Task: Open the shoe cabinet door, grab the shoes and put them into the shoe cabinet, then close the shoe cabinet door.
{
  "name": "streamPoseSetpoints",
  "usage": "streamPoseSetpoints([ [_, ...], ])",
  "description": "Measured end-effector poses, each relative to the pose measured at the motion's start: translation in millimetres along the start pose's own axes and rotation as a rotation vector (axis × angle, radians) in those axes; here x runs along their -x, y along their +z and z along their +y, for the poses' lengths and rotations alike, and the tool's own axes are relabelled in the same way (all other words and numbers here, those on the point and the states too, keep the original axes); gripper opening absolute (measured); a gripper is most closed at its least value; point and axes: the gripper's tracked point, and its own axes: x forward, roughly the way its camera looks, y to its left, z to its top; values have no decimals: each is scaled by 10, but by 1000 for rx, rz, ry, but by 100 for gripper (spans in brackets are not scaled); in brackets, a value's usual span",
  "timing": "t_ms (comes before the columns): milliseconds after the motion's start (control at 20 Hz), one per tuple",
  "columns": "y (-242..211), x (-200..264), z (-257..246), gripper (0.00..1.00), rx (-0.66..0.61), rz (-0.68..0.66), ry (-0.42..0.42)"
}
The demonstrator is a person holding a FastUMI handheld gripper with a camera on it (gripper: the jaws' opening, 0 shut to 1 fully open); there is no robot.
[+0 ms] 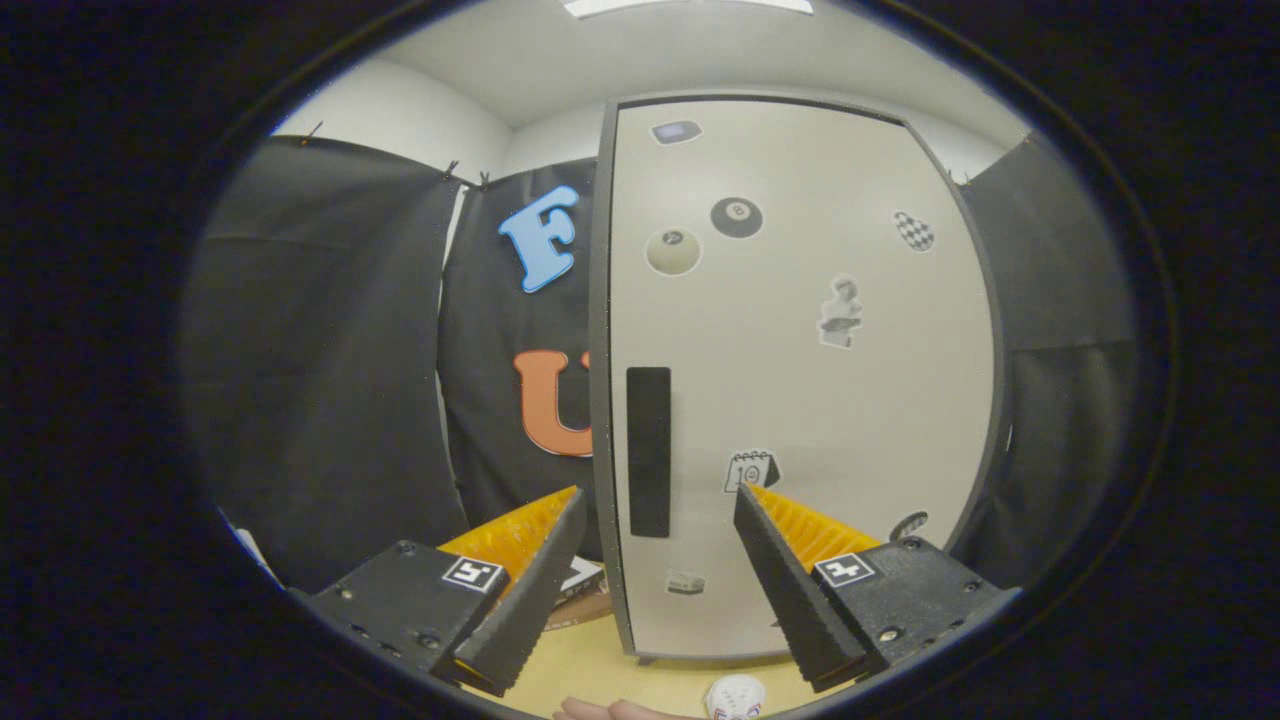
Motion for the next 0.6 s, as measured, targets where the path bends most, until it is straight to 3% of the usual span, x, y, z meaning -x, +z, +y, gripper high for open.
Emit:
streamPoseSetpoints([
  [450, 85, -555, -92, 98, -39, 34, -56],
  [600, 204, -642, -135, 88, -100, 19, -45],
])
